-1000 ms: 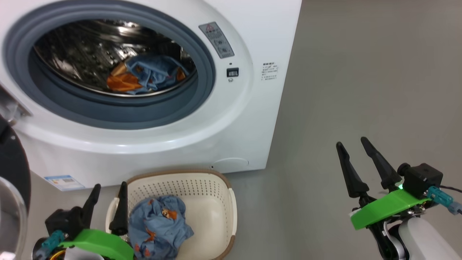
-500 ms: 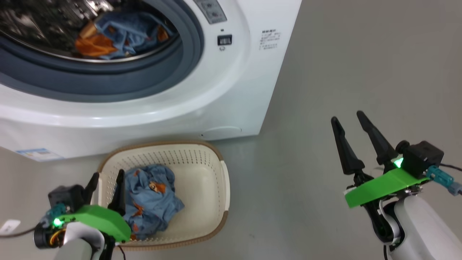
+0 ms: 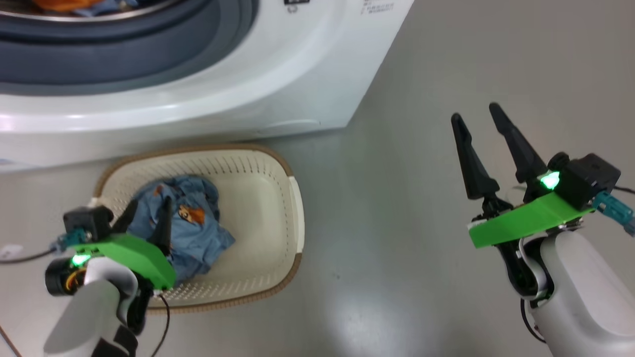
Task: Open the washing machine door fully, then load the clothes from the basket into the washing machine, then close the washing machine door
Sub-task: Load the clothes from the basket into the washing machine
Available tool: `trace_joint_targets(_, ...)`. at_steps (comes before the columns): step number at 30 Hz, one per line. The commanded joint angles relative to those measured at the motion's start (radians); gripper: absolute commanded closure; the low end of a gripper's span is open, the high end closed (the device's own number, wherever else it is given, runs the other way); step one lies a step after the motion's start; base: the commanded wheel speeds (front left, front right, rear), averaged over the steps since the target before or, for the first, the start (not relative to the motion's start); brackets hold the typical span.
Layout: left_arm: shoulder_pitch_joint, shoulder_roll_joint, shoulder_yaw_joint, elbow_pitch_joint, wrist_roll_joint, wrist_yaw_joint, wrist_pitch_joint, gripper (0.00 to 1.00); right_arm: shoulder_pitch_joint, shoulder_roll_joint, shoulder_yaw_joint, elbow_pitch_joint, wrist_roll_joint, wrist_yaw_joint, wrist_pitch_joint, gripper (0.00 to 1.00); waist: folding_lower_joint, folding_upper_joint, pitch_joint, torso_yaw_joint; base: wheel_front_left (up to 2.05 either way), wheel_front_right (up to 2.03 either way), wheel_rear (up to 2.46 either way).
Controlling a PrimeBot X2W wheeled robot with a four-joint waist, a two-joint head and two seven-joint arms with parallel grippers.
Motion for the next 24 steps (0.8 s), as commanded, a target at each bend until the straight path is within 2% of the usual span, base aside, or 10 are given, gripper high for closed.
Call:
trace_joint_targets(1,-0.041,0.033,0.017,0.030,-0.009,-0.006,0.007,0.00,-0.014,-0.002,0.018,-0.030,-0.023,0.004,-0.008,0.00,-0.0001,0.0000,0.103,-0.020,0.00,0.00,0.00)
trace_joint_targets(17,-0.261,0.027,-0.015,0.258,-0.051,-0.015,0.106,0.00,-0.105,-0.017,0.022,-0.067,-0.049,0.004,-0.008,0.00,-0.0001,0.0000,0.307,-0.040,0.00,0.00,0.00)
trace_joint_targets(24,-0.319,0.044,-0.015,0.304,-0.062,-0.006,0.154,0.00,-0.112,-0.018,0.016,-0.082,-0.059,0.004,-0.008,0.00,-0.0001,0.0000,0.369,-0.054,0.00,0.00,0.00)
